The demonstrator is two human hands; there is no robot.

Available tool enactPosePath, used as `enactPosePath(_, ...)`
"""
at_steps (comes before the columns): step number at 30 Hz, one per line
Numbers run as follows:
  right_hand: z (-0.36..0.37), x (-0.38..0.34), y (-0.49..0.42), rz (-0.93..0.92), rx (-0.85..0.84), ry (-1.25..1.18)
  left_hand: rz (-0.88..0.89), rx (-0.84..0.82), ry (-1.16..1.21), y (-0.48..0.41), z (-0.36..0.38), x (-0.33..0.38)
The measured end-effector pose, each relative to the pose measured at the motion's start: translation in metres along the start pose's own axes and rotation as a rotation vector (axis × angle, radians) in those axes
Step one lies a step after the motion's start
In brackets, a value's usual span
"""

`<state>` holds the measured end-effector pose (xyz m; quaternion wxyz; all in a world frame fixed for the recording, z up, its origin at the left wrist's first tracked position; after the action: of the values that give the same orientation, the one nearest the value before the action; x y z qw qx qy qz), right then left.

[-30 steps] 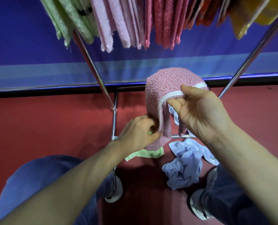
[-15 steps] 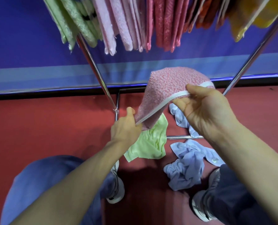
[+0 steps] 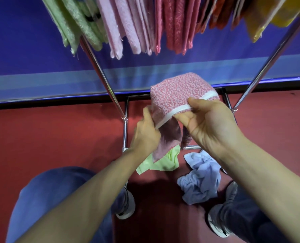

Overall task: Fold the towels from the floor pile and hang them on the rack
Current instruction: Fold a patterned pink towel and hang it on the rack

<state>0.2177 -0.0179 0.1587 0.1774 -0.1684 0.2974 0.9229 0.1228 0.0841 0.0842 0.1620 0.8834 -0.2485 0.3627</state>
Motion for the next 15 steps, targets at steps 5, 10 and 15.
enactPosePath(5, -0.001, -0.003, -0.003, -0.019, -0.016, 0.02, -0.167, -0.135, -0.063, -0.003, 0.013, -0.029)
enactPosePath(10, -0.007, 0.007, -0.007, 0.005, 0.043, -0.037, 0.109, 0.058, 0.224, 0.012, -0.005, 0.035)
enactPosePath(15, -0.003, 0.019, -0.001, 0.053, 0.039, -0.052, 0.076, 0.158, 0.282, 0.017, -0.007, 0.037)
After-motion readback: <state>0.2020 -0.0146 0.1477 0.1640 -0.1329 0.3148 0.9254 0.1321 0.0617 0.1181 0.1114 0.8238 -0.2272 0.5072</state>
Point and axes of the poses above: each hand's wrist, its own y-axis away from the middle knuckle, its own z-axis out of the palm, x = y × z, the point moved 8 cm from there along -y, towards the middle knuckle, and after that the axes turned 2 degrees about x, right-handed, at the moved point
